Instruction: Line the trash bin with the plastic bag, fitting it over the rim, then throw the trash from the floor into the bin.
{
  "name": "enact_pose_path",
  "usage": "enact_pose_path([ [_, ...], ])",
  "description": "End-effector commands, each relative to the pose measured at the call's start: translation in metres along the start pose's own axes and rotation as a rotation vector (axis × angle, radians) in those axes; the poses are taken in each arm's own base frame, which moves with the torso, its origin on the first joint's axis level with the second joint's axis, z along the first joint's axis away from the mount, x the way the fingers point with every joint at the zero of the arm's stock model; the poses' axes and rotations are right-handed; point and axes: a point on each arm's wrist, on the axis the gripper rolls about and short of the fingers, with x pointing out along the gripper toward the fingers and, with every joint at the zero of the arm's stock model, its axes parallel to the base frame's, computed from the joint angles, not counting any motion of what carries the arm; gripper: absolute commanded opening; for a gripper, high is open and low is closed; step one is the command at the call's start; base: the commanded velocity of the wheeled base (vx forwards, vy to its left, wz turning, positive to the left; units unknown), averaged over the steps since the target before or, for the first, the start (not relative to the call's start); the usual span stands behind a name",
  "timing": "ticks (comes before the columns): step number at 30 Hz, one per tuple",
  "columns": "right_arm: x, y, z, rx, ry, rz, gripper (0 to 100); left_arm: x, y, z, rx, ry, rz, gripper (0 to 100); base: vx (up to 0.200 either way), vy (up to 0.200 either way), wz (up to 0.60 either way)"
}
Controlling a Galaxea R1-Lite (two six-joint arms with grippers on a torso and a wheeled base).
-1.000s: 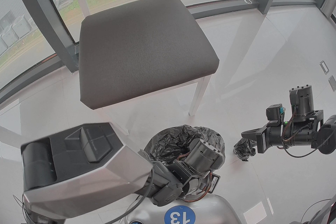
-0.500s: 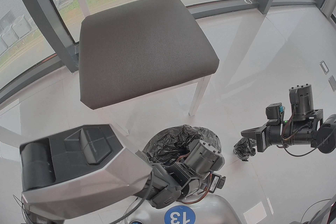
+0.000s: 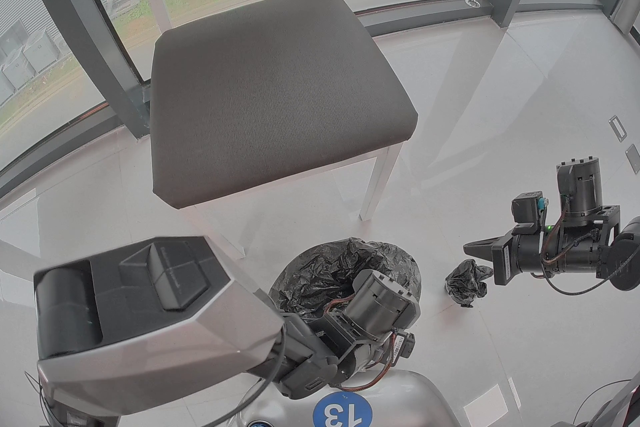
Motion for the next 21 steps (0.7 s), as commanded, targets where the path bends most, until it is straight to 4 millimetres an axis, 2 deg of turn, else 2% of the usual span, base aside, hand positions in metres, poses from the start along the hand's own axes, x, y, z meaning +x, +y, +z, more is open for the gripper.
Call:
enact_pose_path([
  [1,-0.007,0.002,0.002,-0.008,-0.019,-0.002,0,0.004,-0.002,0.003,0.002,-0.007,0.003,100,0.000,0.000,0.00],
  [5,-0.010,0.005,-0.002,-0.018,-0.013,0.008,0,0.011,-0.005,0.009,0.010,0.008,0.015,100,0.000,0.000,0.00],
  [11,-0.013,0.008,-0.007,-0.023,-0.028,0.031,0,0.012,-0.007,0.017,0.023,0.045,0.056,100,0.000,0.000,0.00],
  [20,-0.020,0.011,-0.021,-0.023,-0.046,0.052,0,0.020,-0.013,0.016,0.033,0.051,0.074,100,0.000,0.000,0.00],
  [21,-0.020,0.011,-0.021,-0.022,-0.048,0.052,0,0.021,-0.013,0.015,0.033,0.052,0.073,0,0.000,0.000,0.00],
])
